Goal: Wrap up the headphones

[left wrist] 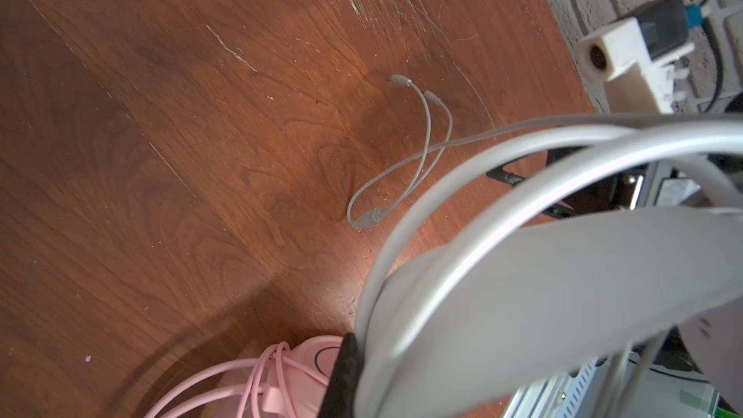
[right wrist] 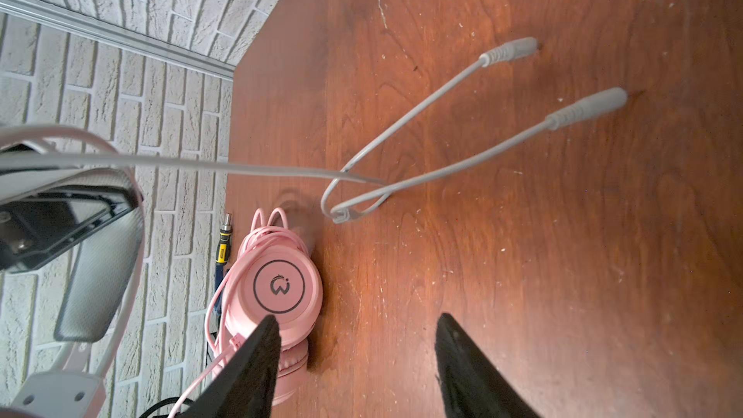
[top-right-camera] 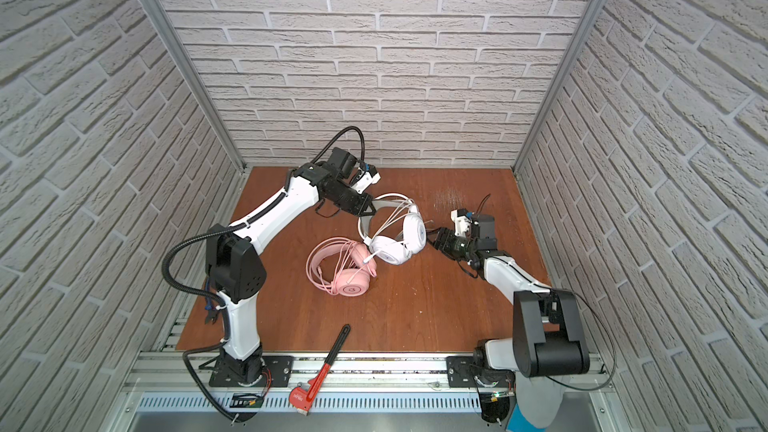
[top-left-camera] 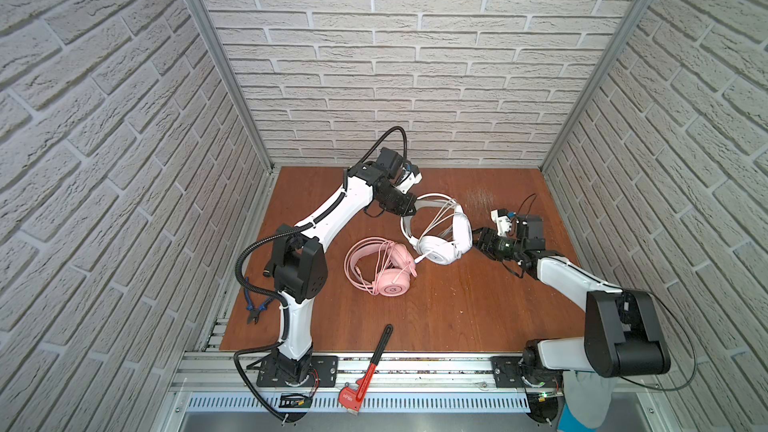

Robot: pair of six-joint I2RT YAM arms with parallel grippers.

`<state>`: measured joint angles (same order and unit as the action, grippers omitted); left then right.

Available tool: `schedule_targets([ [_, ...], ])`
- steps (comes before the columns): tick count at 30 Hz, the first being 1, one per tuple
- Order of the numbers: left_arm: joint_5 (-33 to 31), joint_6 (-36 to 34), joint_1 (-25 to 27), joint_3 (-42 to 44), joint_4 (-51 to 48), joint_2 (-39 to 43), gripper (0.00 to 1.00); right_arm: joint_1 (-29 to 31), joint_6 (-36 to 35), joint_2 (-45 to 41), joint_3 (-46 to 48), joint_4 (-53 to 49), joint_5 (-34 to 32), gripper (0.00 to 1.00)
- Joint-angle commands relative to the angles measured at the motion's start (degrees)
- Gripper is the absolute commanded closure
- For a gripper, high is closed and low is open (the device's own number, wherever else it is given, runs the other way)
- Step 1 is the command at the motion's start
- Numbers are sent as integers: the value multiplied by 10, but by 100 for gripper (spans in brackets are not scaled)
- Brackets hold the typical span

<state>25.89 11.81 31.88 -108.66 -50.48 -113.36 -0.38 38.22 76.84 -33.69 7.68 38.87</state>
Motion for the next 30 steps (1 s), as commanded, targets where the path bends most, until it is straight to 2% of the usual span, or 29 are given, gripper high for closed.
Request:
schedule_targets([
  [1, 38, 23, 0, -22, 25, -5, 100, 28, 54, -26, 40, 114, -37, 36],
  [6, 46, 29, 1, -22, 30, -7, 100, 71, 77, -14, 58, 189, -97, 36],
  [15, 47, 32, 2, -16, 28, -4, 100, 137, 135, 120, 50, 363, -142, 37],
  [22, 46, 30, 2, -16, 25, -8, 100, 176, 190, 234, 53, 542, -161, 43],
  [30, 45, 26, 2, -21, 17, -13, 100, 193, 178, 285, 40, 576, -199, 46],
])
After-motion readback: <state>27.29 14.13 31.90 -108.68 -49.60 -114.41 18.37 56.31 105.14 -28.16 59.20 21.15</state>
